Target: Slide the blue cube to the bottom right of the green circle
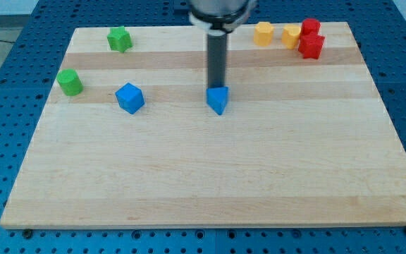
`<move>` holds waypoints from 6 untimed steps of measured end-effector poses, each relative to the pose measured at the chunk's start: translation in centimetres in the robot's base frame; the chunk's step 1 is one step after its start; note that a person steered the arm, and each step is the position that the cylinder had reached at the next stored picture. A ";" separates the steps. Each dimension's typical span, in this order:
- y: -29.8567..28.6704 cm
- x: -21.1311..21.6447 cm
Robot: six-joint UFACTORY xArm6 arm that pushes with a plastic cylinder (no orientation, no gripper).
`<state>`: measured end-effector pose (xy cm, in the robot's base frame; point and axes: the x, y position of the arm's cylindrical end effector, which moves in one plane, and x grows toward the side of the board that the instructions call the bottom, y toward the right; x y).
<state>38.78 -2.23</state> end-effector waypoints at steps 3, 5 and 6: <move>-14.5 0.9; -20.6 0.6; -25.5 -1.2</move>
